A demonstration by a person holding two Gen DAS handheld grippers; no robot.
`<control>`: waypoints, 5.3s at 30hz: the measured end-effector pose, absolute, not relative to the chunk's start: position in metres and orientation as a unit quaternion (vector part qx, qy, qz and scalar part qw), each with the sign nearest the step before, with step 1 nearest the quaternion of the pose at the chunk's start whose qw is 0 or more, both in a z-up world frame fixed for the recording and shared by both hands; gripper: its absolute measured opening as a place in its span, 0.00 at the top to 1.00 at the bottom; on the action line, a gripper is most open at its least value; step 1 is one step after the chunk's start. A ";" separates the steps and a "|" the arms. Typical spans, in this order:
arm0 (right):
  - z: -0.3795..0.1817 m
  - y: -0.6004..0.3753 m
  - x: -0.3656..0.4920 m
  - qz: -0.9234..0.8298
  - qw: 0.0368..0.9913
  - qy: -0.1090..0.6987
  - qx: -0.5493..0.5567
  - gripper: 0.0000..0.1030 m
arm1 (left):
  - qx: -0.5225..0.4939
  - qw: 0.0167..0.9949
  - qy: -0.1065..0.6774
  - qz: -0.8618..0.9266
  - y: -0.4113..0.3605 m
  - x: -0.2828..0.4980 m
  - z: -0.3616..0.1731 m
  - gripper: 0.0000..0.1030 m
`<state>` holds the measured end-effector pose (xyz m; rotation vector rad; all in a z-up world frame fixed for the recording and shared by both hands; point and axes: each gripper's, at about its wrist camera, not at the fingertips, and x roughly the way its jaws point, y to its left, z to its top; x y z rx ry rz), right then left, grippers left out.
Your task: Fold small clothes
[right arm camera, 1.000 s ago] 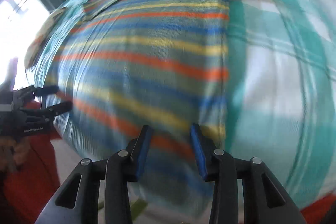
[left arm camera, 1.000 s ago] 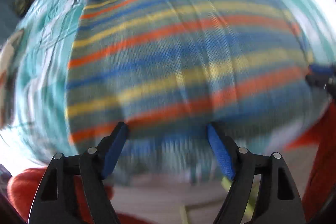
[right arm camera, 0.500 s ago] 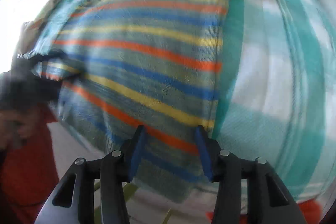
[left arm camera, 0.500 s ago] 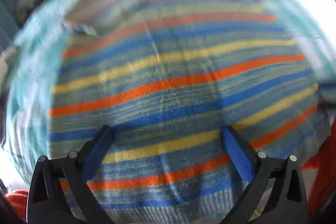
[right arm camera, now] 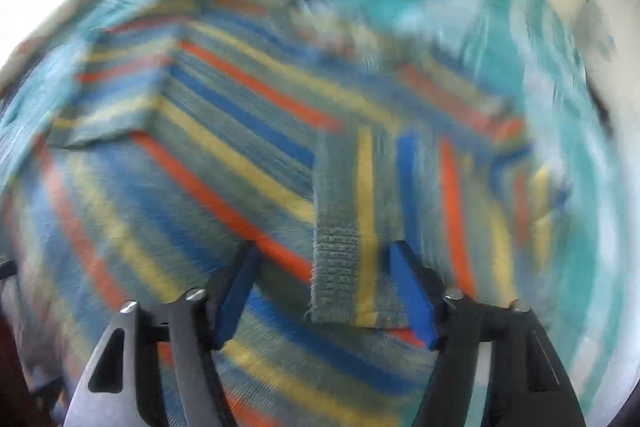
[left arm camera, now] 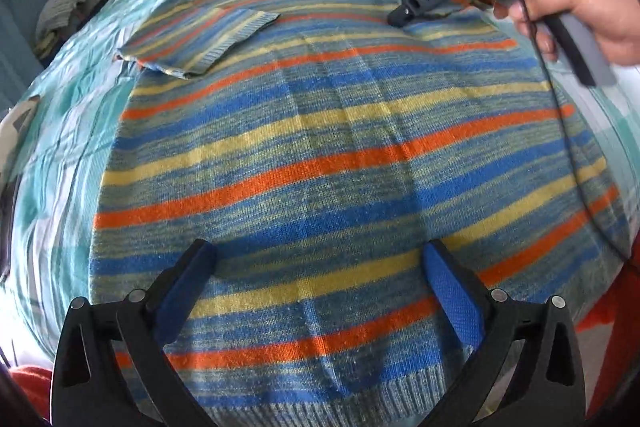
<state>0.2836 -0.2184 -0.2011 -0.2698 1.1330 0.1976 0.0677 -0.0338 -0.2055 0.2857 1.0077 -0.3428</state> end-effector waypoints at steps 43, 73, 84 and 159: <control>-0.178 -0.585 0.097 -0.131 0.852 0.385 0.329 0.30 | 0.105 0.854 0.485 -0.154 -0.021 0.060 -0.157 0.02; -0.182 -0.412 0.034 0.001 0.884 0.417 0.212 0.21 | -0.137 0.860 0.476 0.121 0.240 0.332 -0.137 0.98; -0.194 -0.406 0.041 -0.005 0.880 0.435 0.190 0.21 | -0.097 0.841 0.506 0.166 0.269 0.337 -0.163 0.99; -0.164 -0.220 0.034 0.210 0.814 0.541 0.015 0.59 | 0.138 0.838 0.492 -0.190 0.005 0.047 -0.160 0.36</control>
